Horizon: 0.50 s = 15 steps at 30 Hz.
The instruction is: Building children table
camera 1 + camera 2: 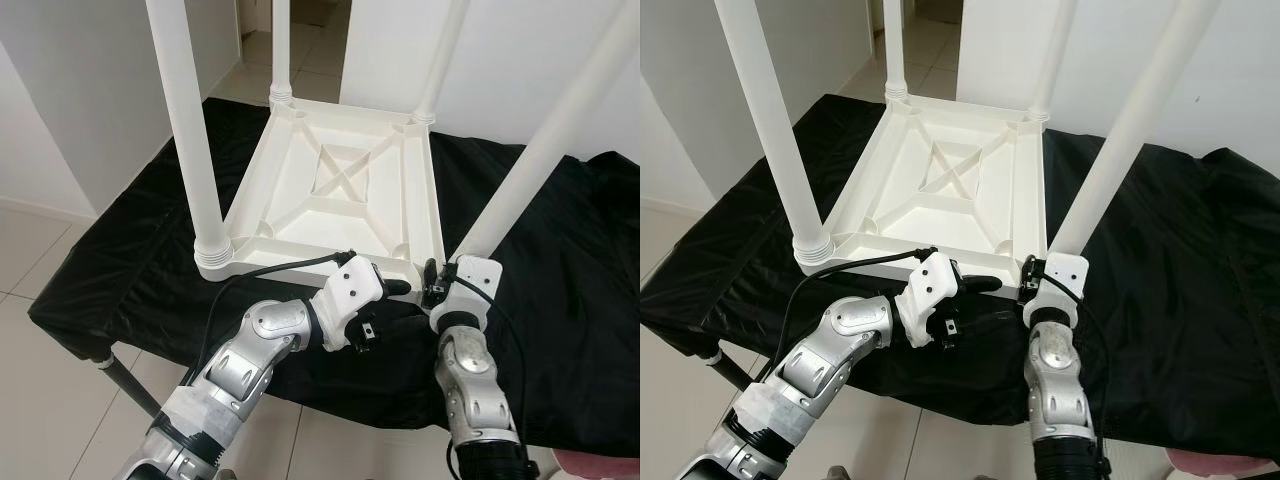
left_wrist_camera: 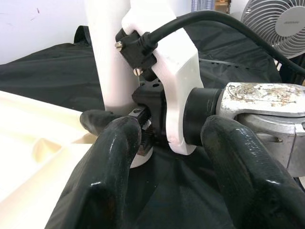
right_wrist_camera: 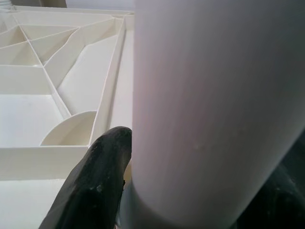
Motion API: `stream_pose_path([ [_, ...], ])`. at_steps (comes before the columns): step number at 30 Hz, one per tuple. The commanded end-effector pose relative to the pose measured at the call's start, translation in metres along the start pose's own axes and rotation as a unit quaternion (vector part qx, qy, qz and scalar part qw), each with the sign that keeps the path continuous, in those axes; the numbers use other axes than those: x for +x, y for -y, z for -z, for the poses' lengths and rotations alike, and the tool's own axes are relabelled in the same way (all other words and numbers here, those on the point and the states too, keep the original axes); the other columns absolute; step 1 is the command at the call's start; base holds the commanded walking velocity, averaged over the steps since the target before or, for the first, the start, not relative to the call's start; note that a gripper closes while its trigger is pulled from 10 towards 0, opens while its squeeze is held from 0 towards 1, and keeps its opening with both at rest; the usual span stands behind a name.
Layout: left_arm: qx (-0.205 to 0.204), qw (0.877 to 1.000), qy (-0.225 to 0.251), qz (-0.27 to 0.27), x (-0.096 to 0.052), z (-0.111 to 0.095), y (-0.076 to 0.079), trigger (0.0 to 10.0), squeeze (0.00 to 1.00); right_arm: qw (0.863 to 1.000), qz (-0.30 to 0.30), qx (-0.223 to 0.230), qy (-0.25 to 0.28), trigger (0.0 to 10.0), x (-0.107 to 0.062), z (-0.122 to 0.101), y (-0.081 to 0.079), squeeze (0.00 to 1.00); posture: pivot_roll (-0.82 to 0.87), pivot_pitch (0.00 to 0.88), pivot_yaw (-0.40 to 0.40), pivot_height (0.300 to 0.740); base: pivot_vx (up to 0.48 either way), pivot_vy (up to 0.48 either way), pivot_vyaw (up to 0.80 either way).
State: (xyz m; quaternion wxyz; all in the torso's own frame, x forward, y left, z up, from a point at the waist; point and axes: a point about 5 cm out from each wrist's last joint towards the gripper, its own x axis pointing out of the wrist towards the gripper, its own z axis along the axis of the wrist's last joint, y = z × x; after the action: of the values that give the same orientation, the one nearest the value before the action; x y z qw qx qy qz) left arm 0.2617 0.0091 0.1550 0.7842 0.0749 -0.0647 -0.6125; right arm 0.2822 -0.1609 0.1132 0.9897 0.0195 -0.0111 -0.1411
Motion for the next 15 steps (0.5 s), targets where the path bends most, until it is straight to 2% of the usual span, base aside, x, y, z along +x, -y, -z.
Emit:
stream_pose_path([
  [1, 0.002, 1.0, -0.007, 0.017, 0.001, 0.004, 0.005, 10.0, 0.0, 1.0, 0.009, 0.008, -0.019, 10.0, -0.002, 0.005, 0.003, 0.0, -0.08, 0.0, -0.046, 0.74, 0.0, 0.0, 0.0],
  [7, 0.002, 1.0, -0.008, 0.017, 0.0, 0.004, 0.004, 10.0, 0.0, 1.0, 0.014, 0.009, -0.021, 10.0, -0.003, 0.005, 0.005, 0.0, -0.07, 0.0, -0.046, 0.74, 0.0, 0.0, 0.0],
  [8, 0.002, 1.0, -0.008, 0.016, 0.0, 0.004, 0.004, 10.0, 0.0, 1.0, 0.011, 0.011, -0.013, 10.0, -0.004, 0.004, 0.006, 0.35, -0.07, 0.0, -0.046, 0.74, 0.0, 0.0, 0.0],
  [10, 0.002, 1.0, -0.008, 0.016, 0.0, 0.004, 0.004, 10.0, 0.0, 1.0, 0.011, 0.011, -0.013, 10.0, -0.004, 0.004, 0.006, 0.35, -0.07, 0.0, -0.046, 0.74, 0.0, 0.0, 0.0],
  [11, 0.002, 1.0, -0.008, 0.016, -0.001, 0.004, 0.004, 10.0, 0.0, 1.0, 0.005, 0.012, -0.005, 10.0, -0.005, 0.002, 0.006, 1.0, -0.07, 0.0, -0.047, 0.74, 0.0, 0.0, 0.0],
  [15, 0.001, 1.0, -0.009, 0.016, -0.001, 0.005, 0.006, 10.0, 0.0, 1.0, -0.021, 0.015, 0.013, 10.0, -0.005, -0.003, 0.014, 1.0, -0.07, 0.0, -0.045, 0.74, 0.0, 0.0, 0.0],
])
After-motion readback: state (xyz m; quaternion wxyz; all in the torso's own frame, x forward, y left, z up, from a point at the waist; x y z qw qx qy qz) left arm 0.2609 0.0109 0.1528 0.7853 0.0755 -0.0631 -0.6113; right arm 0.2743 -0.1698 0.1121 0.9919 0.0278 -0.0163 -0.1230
